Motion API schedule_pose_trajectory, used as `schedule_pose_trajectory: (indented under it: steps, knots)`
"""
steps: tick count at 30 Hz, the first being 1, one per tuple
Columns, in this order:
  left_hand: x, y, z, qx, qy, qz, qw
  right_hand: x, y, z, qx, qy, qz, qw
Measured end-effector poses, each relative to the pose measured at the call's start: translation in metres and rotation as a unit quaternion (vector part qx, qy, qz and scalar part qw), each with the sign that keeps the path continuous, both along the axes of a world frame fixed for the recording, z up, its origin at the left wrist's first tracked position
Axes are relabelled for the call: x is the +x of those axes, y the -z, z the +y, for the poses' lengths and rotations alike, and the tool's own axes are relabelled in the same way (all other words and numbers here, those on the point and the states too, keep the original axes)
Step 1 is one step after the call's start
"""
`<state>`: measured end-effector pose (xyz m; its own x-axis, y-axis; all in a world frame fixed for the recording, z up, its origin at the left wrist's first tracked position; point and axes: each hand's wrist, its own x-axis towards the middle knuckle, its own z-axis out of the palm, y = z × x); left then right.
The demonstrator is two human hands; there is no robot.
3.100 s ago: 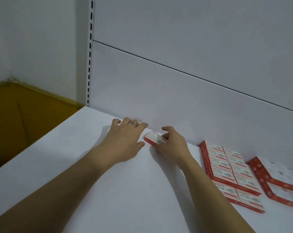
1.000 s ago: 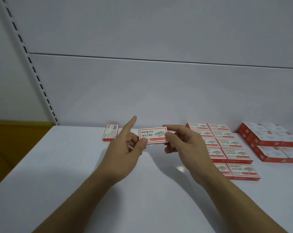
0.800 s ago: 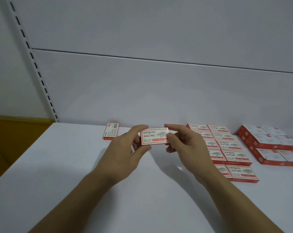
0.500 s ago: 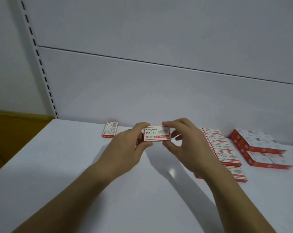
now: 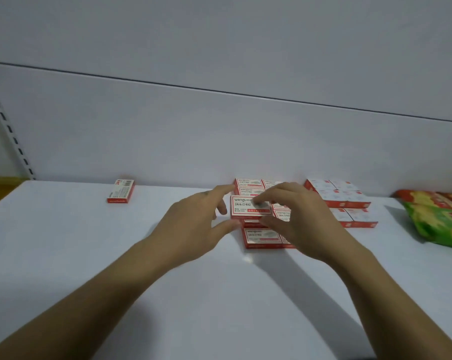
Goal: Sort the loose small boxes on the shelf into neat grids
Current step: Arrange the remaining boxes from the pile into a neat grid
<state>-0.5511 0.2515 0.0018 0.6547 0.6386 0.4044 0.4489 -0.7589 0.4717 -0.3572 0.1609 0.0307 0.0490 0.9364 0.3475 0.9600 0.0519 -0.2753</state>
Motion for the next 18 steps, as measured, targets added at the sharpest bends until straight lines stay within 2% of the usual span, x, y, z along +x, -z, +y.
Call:
schedule_pose_trajectory:
  steps: [6,9,14,18]
  knots:
    - [0.015,0.017,-0.031,0.05,-0.051,0.05,0.996,0.032,0.034,-0.014,-0.04,0.009,0.015,0.999]
    - [0.02,0.028,-0.036,0.053,-0.086,0.085,0.991,0.035,0.05,-0.016,-0.029,0.007,0.036,0.999]
    - [0.023,0.044,-0.044,0.011,-0.117,0.081,0.99,0.035,0.065,-0.021,0.003,0.025,0.077,0.997]
    - [0.023,0.047,-0.047,0.04,-0.135,0.081,0.987,0.035,0.069,-0.019,0.011,0.021,0.083,0.996]
